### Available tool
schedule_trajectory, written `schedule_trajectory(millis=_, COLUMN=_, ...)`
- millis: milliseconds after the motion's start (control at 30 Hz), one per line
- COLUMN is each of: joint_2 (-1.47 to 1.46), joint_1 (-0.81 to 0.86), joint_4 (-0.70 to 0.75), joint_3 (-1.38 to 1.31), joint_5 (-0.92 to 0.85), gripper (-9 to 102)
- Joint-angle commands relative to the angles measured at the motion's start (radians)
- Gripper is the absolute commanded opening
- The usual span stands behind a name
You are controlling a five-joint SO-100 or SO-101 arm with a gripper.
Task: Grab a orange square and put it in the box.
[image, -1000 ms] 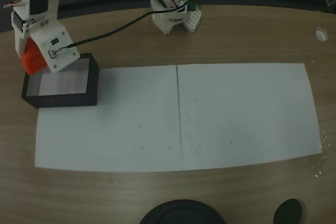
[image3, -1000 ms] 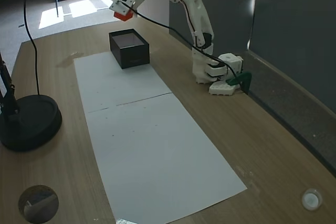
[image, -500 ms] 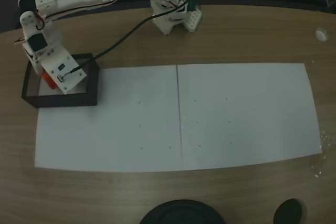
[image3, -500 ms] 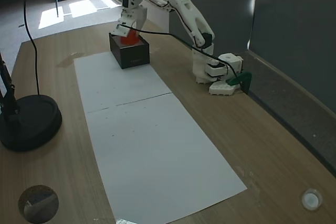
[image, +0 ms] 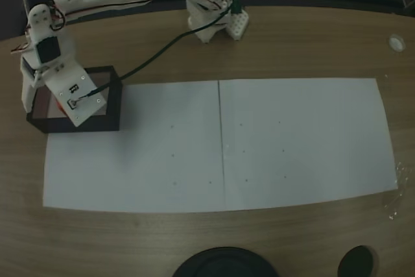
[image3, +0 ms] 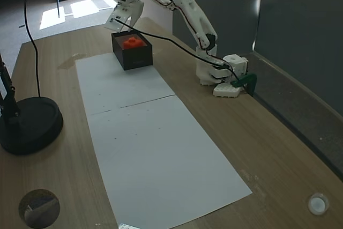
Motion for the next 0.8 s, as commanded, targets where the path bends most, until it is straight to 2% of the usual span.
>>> schedule_trajectory(millis=0, joint_2=0.207, joint_1=-0.043, joint_4=0.002, joint_3=-0.054, joint_5=0.041, gripper=30)
schedule_trajectory(millis=167, joint_2=0.431, joint_1=-0.196, joint_4=0.003, joint_3=-0.018, joint_5=0.1, gripper=0)
schedule_trajectory(millis=567, joint_2=1.028, joint_1=-0.857, joint_4=-0.002, joint_3=0.592, joint_5=0.21, gripper=0)
schedule_trajectory(millis=667, joint_2=1.213, joint_1=-0.939, joint_4=-0.005, joint_3=0.718, joint_5=0.206, gripper=0)
schedule_trajectory(millis=767, joint_2=1.419, joint_1=-0.939, joint_4=-0.008, joint_3=0.844, joint_5=0.202, gripper=0)
